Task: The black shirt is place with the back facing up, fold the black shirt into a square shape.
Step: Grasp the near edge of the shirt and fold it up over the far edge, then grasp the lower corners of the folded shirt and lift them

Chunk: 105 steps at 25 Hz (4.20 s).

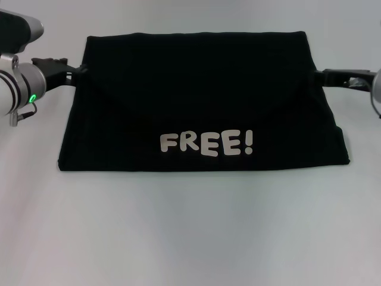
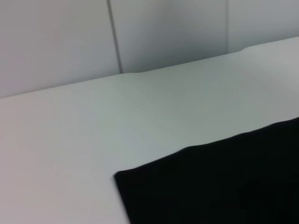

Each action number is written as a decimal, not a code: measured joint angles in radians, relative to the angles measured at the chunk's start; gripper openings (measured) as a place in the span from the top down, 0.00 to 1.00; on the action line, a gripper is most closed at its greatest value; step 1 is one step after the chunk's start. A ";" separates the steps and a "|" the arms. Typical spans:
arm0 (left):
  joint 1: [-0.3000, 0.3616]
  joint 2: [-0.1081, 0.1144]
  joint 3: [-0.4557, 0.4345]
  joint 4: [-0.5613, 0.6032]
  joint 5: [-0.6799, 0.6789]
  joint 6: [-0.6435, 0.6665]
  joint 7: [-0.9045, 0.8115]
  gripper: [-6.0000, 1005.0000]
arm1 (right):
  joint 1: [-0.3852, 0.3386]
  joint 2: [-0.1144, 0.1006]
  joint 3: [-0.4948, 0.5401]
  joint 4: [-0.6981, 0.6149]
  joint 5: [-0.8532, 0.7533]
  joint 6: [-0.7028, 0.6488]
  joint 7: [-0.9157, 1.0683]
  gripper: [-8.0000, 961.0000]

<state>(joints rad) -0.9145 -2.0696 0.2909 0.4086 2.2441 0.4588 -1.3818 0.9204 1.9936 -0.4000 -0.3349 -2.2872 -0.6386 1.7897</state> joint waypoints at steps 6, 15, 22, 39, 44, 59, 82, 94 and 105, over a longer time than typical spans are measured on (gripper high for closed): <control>0.002 -0.020 0.000 0.060 -0.001 -0.017 -0.042 0.56 | -0.016 0.003 0.001 -0.076 0.000 -0.061 0.003 0.53; 0.203 -0.086 0.162 0.397 0.000 0.454 -0.305 0.16 | -0.116 -0.008 0.002 -0.185 0.138 -0.431 0.007 0.42; 0.334 -0.097 0.178 0.531 0.015 0.722 -0.326 0.12 | -0.188 -0.004 -0.004 -0.198 0.178 -0.572 0.004 0.42; 0.328 -0.085 0.186 0.518 0.243 0.744 -0.711 0.12 | -0.164 0.009 -0.117 -0.196 0.184 -0.566 0.023 0.34; 0.316 -0.078 0.195 0.490 0.262 0.723 -0.824 0.12 | -0.156 0.004 -0.126 -0.197 0.185 -0.550 0.028 0.34; 0.302 -0.072 0.197 0.404 0.270 0.626 -0.782 0.12 | -0.153 0.002 -0.128 -0.197 0.186 -0.535 0.029 0.34; 0.295 -0.071 0.234 0.398 0.327 0.581 -0.749 0.56 | -0.160 0.000 -0.121 -0.199 0.186 -0.535 0.043 0.34; 0.284 -0.070 0.239 0.392 0.348 0.564 -0.750 0.93 | -0.167 -0.002 -0.126 -0.204 0.170 -0.527 0.044 0.35; 0.281 -0.066 0.241 0.428 0.347 0.638 -0.752 0.99 | -0.196 -0.050 -0.127 -0.209 -0.053 -0.469 0.282 0.36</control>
<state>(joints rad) -0.6337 -2.1358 0.5321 0.8367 2.5914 1.0965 -2.1337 0.7244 1.9432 -0.5273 -0.5443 -2.3401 -1.1071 2.0719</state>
